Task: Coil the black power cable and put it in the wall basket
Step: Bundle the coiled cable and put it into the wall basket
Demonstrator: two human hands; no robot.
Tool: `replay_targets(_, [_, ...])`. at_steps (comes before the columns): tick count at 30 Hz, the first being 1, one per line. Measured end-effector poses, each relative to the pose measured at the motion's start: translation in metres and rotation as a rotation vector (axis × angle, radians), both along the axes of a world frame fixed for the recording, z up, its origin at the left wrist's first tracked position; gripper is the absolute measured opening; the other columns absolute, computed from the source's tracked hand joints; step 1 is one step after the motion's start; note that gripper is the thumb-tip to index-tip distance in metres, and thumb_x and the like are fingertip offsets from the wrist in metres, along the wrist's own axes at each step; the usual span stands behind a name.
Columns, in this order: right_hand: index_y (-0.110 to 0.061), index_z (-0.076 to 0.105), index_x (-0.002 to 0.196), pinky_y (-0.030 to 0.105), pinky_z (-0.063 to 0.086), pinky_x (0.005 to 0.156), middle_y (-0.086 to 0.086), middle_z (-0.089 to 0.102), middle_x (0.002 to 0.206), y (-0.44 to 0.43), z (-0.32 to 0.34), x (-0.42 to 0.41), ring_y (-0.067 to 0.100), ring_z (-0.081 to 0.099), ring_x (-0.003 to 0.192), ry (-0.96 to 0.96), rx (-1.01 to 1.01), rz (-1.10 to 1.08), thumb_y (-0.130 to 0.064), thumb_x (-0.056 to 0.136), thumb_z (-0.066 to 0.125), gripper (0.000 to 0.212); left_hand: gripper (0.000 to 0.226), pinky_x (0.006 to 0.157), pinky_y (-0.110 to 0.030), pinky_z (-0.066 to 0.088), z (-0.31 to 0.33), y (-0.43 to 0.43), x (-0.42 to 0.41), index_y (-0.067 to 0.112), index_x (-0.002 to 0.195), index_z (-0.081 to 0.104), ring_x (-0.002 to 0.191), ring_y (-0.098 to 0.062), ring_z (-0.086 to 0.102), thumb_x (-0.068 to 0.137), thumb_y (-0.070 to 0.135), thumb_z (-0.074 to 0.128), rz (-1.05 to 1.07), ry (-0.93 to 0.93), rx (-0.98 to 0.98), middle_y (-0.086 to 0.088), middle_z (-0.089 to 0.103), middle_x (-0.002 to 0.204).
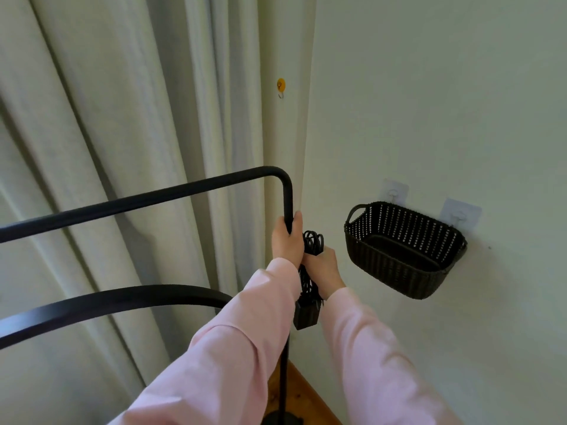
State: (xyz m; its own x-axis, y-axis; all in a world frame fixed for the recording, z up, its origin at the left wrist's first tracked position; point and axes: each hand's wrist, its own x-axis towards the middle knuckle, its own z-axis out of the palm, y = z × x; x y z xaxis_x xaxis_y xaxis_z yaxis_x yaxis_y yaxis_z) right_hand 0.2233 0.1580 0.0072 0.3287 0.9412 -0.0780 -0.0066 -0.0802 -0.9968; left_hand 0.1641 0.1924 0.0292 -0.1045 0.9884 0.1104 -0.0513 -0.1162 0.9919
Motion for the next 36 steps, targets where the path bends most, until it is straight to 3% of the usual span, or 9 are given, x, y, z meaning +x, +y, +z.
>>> replay_targets(5, [-0.011,0.047,0.056,0.013,0.033,0.035,-0.007,0.047,0.038,0.003,-0.001,0.006,0.004,0.041,0.031,-0.007,-0.022,0.074,0.007,0.080,0.052,0.030,0.038,0.052,-0.022,0.032,0.005,0.004,0.007,0.016,0.062,0.036,0.054,-0.013,0.033,0.091,0.035,0.051,0.024,-0.074,-0.027,0.002,0.033,0.058])
replay_targets(14, [-0.012,0.048,0.054,0.011,0.035,0.036,-0.010,0.048,0.036,0.010,-0.006,0.013,-0.001,0.042,0.031,-0.007,0.063,0.031,0.016,0.076,0.052,0.036,0.040,0.037,-0.006,0.029,0.008,0.007,0.016,0.015,0.059,0.035,0.050,-0.010,0.032,0.090,0.030,0.055,0.035,-0.059,0.008,0.003,0.032,0.055])
replay_targets(19, [-0.011,0.047,0.056,0.014,0.035,0.038,-0.001,0.048,0.048,0.010,-0.005,0.028,0.001,0.041,0.033,-0.001,0.084,-0.027,0.016,0.075,0.052,0.033,0.039,0.051,-0.020,0.032,0.011,0.005,0.032,0.018,0.060,0.035,0.051,-0.010,0.032,0.091,0.033,0.052,-0.040,-0.013,-0.007,0.003,0.032,0.055])
replay_targets(26, [-0.011,0.048,0.059,0.016,0.037,0.040,0.002,0.050,0.052,0.021,-0.006,0.027,0.004,0.044,0.037,0.027,0.103,-0.036,0.012,0.076,0.056,0.030,0.038,0.048,-0.016,0.033,0.015,0.016,0.035,0.018,0.060,0.036,0.052,-0.010,0.033,0.091,0.033,0.051,-0.004,0.023,-0.009,0.003,0.033,0.056])
replay_targets(36, [-0.010,0.050,0.063,0.015,0.041,0.043,0.004,0.052,0.057,0.035,-0.003,0.018,0.013,0.047,0.050,-0.001,0.089,-0.005,0.014,0.076,0.056,0.028,0.039,0.052,-0.022,0.033,0.016,0.027,0.023,0.016,0.060,0.035,0.053,-0.012,0.033,0.091,0.032,0.052,0.051,0.023,-0.024,0.001,0.033,0.057])
